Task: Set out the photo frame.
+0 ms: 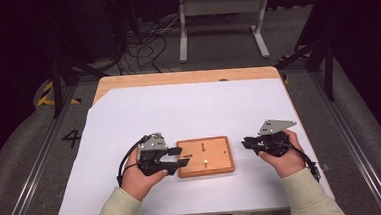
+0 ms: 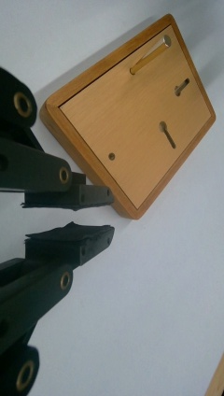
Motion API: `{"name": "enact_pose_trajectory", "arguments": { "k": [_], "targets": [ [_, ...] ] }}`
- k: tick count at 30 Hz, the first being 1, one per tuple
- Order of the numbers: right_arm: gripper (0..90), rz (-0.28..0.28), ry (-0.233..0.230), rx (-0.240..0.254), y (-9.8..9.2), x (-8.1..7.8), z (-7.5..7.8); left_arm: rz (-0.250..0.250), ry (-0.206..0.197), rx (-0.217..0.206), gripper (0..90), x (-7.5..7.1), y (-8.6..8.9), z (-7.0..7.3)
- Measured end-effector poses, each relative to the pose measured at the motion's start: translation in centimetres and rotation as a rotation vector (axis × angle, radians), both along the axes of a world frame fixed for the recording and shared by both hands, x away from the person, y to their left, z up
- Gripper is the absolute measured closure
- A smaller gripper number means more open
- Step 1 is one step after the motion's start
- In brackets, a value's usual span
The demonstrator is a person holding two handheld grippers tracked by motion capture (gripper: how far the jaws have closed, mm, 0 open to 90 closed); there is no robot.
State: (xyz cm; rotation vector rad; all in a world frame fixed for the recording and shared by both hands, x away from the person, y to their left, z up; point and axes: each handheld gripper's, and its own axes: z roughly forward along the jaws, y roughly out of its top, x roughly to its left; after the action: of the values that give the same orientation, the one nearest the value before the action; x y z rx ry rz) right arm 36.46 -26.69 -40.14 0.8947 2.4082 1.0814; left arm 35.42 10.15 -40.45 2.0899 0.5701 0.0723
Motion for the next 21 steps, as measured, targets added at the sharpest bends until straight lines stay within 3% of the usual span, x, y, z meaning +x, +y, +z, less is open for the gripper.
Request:
{"name": "enact_pose_trajectory", "arguments": {
  "k": [6,21],
  "targets": [
    [76.3,-0.016,-0.016,0.035,-0.8,-0.2,0.4,-0.02,0.006,-0.009,49.1,-0.2,-1.0,-0.3],
    [72.1,-0.014,-0.012,0.054,-1.3,-0.3,0.5,-0.063,0.02,-0.026,45.0,-0.4,-3.5,-1.6]
  ]
}}
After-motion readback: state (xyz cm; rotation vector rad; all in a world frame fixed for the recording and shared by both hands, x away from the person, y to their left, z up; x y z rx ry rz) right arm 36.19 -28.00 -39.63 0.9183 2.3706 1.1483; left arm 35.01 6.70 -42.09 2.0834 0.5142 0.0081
